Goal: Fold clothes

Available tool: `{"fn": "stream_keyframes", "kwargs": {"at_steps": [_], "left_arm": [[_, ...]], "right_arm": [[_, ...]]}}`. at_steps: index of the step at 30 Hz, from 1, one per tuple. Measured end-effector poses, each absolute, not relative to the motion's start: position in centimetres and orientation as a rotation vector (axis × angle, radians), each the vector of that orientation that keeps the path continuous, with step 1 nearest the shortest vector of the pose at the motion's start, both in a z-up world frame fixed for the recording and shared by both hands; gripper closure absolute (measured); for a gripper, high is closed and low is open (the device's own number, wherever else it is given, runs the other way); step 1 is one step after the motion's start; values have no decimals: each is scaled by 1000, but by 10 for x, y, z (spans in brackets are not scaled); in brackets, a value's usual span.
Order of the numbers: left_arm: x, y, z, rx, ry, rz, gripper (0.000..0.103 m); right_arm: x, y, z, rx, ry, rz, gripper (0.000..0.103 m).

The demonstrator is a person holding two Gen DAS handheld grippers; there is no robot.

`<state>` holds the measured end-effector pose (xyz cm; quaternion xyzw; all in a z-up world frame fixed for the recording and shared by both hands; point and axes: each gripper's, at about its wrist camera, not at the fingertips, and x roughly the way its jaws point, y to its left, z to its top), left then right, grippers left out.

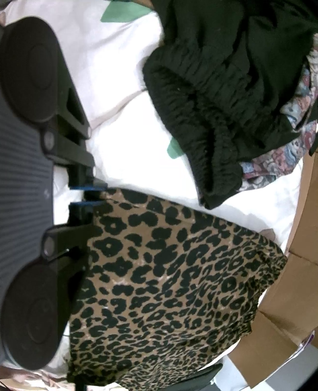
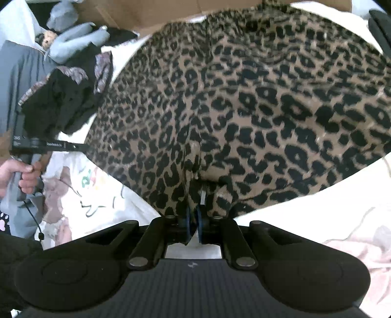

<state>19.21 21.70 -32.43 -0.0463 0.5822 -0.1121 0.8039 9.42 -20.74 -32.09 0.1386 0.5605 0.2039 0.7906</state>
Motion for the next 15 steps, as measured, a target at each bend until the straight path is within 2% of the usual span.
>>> {"fn": "stream_keyframes", "kwargs": {"at_steps": [15], "left_arm": [[185, 226, -300, -147, 1204, -231, 97]], "right_arm": [[102, -224, -296, 300, 1117, 380, 97]]}}
